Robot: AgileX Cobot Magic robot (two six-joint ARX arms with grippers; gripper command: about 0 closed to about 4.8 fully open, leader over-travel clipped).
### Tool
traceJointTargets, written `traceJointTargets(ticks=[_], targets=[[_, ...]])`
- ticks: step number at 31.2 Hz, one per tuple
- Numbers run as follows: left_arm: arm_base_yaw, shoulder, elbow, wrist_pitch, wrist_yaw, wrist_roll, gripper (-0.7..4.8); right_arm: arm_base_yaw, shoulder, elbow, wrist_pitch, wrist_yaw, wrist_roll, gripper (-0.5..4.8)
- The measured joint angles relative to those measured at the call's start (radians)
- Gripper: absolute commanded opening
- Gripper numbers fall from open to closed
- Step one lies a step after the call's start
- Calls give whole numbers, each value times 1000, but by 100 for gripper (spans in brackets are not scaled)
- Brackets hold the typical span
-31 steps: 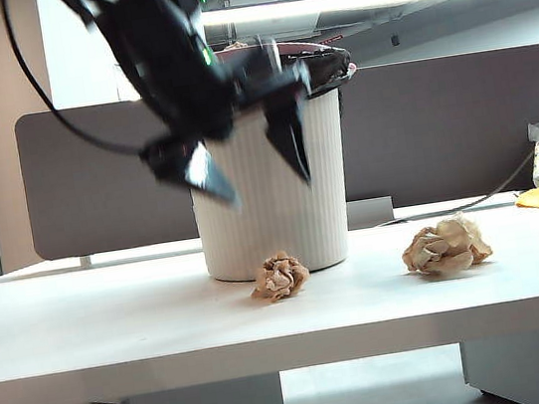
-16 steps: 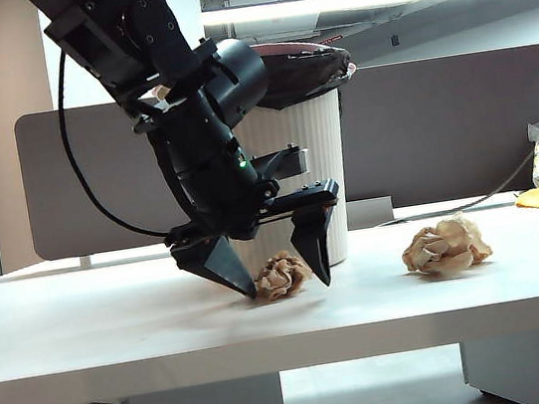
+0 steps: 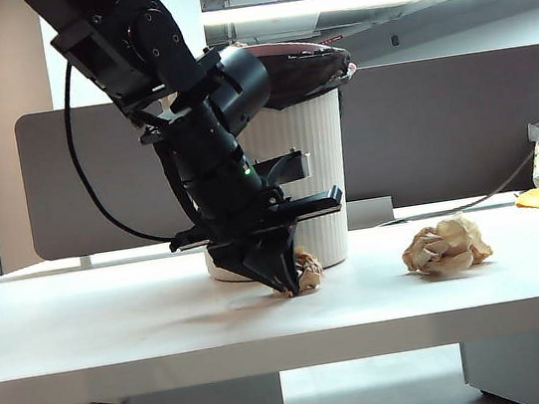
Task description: Pick up all the trash on the table and put it in the trash can.
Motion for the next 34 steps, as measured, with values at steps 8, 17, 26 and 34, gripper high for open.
traceJointTargets(ticks=[8, 17, 26, 34], targets=[[-2, -149, -3, -57, 29, -1, -5, 0, -3, 0, 10, 0, -10, -8], [-2, -474, 1, 203, 24, 47, -5, 0, -40, 7, 127, 53, -12, -8], [123, -415, 235, 240, -55, 115, -5, -1, -35, 11, 344, 79, -5, -8], [196, -208, 463, 143, 46, 116, -3, 0, -13, 12, 360, 79, 12, -8]])
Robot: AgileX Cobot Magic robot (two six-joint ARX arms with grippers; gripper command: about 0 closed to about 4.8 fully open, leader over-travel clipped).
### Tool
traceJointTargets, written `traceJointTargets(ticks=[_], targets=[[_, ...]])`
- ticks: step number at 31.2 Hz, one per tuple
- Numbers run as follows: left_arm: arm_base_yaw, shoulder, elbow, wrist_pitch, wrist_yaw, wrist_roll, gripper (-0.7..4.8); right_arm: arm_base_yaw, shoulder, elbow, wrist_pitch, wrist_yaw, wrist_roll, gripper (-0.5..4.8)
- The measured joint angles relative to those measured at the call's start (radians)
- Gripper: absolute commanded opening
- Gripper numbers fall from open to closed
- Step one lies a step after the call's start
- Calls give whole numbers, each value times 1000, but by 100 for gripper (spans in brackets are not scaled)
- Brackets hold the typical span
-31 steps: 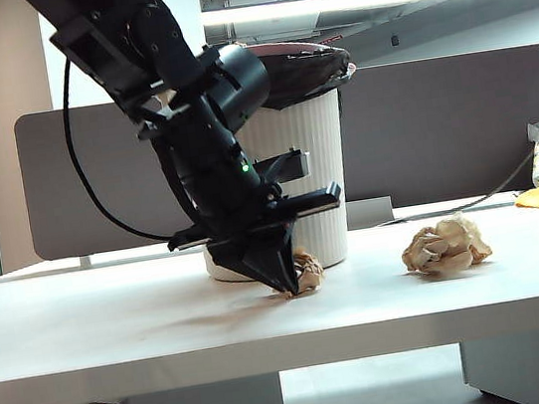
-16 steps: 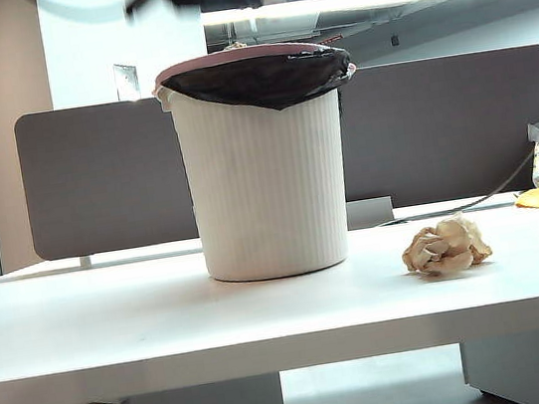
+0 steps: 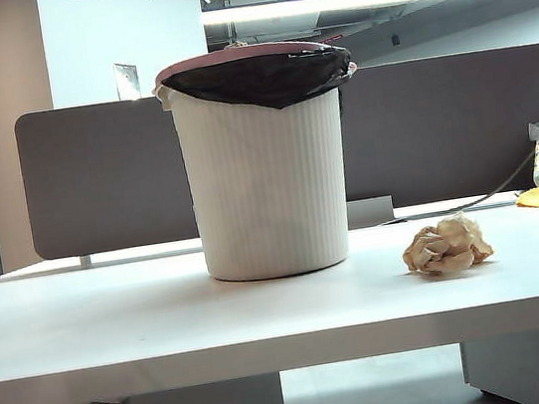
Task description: Pick up all the trash on the table and put it in the trash can.
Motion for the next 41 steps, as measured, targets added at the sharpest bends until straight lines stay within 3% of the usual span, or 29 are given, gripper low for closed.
traceJointTargets(ticks=[1, 2, 3, 4, 5, 6, 13, 21, 31, 35, 41], targets=[[0, 18, 14, -15, 13, 1, 16, 0, 0, 0, 0, 0, 2, -8], [0, 35, 26, -35, 24, 1, 95, 0, 0, 1, 1, 0, 3, -8], [0, 45, 31, -48, 34, 2, 197, 0, 0, 2, 0, 0, 3, -8], [0, 53, 31, -64, 41, 5, 343, 0, 0, 3, 1, 0, 3, -8], [-1, 56, 31, -79, 43, 14, 454, 0, 0, 3, 1, 0, 3, -8], [-2, 59, 30, -94, 44, 30, 479, 0, 0, 3, 0, 0, 3, -8], [-4, 57, 31, -96, -2, 110, 479, 0, 0, 3, 0, 0, 3, -8], [-11, 34, 35, -111, 0, 130, 479, 0, 0, 3, -2, 0, 3, -8], [-219, -105, 45, -260, 25, 129, 479, 0, -69, 58, -294, 142, 16, -8], [-306, -82, 35, -385, 25, 124, 479, 0, -134, 58, -391, 187, 45, -8], [-362, 22, 19, -403, 25, 69, 479, 0, -183, 58, -584, 261, 71, -8]])
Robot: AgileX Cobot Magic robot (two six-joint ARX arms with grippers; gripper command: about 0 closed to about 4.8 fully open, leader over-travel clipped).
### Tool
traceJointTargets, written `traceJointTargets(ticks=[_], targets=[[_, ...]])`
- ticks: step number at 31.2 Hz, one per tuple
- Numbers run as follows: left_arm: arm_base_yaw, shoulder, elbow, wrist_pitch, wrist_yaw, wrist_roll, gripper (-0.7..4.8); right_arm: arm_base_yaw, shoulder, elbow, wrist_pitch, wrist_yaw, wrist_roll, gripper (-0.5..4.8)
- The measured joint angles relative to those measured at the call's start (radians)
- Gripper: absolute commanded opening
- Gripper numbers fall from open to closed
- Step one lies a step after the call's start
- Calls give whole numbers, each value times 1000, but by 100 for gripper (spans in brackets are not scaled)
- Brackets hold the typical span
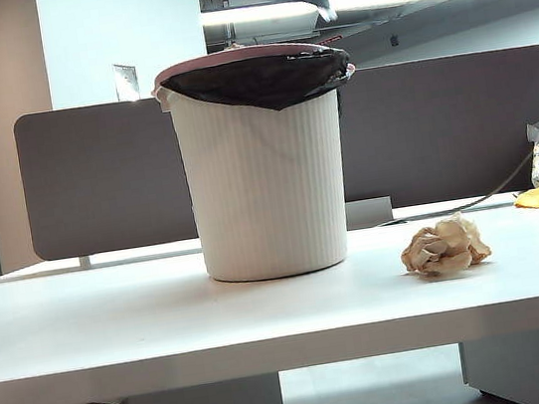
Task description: Pick up all the trash on the table and put it in the trash can.
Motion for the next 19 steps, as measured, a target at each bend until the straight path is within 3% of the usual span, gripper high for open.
traceJointTargets(ticks=[8, 19], targets=[[-14, 193, 0, 7, 78, -68, 479, 0, -23, -2, -90, 3, 56, -8], [-27, 419, -1, 53, 95, -72, 479, 1, -29, -18, -112, 2, 59, -8]])
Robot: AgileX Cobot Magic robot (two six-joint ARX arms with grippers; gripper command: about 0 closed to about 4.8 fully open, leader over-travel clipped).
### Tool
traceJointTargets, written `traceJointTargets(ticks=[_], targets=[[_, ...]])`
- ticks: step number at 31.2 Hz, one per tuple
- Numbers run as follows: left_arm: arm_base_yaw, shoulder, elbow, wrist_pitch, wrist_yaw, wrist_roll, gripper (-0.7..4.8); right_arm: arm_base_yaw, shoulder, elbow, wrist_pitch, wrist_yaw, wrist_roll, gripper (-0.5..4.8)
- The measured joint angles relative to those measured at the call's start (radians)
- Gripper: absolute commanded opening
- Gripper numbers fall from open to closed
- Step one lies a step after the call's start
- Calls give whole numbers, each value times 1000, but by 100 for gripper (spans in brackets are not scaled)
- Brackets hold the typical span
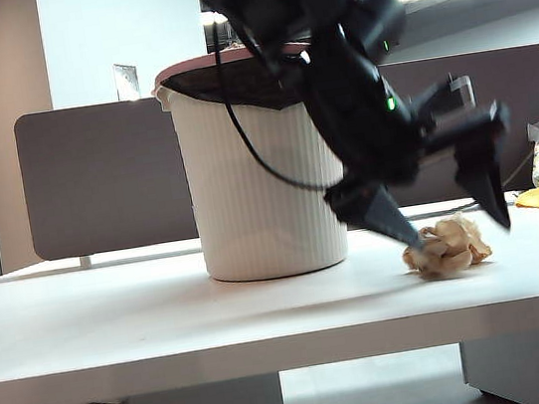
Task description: Pick up all the trash on the table and put it in the trash can.
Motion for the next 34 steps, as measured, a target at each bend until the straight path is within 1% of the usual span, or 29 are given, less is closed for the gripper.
traceJointTargets(ticks=[3, 5, 9, 14, 20, 21, 22, 24, 25, 26, 27, 34], targets=[[-1, 18, 0, 8, -63, 0, 479, 0, 0, 0, 0, -4, 0, -8], [-1, 23, 0, 40, -105, 0, 479, 0, 0, 0, 0, -4, 0, -8], [-1, 31, 0, 99, -153, 0, 479, 0, 0, 0, 0, -9, 0, -8], [-1, 31, 1, 177, -165, 0, 479, 1, 0, 0, 0, -24, 0, -8], [-1, 55, 2, 182, -165, 0, 479, 1, 0, 0, -1, -26, 0, -8], [-1, 63, 2, 180, -165, 0, 457, 1, 0, 0, -2, -31, -1, -8], [-1, 70, 1, 174, -166, 0, 367, 1, 0, 0, -4, -34, -2, -8], [-1, 80, 0, 164, -166, 1, 57, 1, -1, 0, -8, -46, -3, -8], [-1, 81, 0, 157, -166, 0, -12, 1, -3, 0, -7, -50, -3, -8], [-1, 81, 0, 154, -166, 0, 4, 1, -5, 0, -7, -50, -3, -8], [-1, 80, 0, 153, -166, 0, -4, 1, -6, 0, -7, -50, -3, -8], [1, 53, 0, 132, -166, 1, -5, 1, -22, 0, -6, -50, -3, -8]])
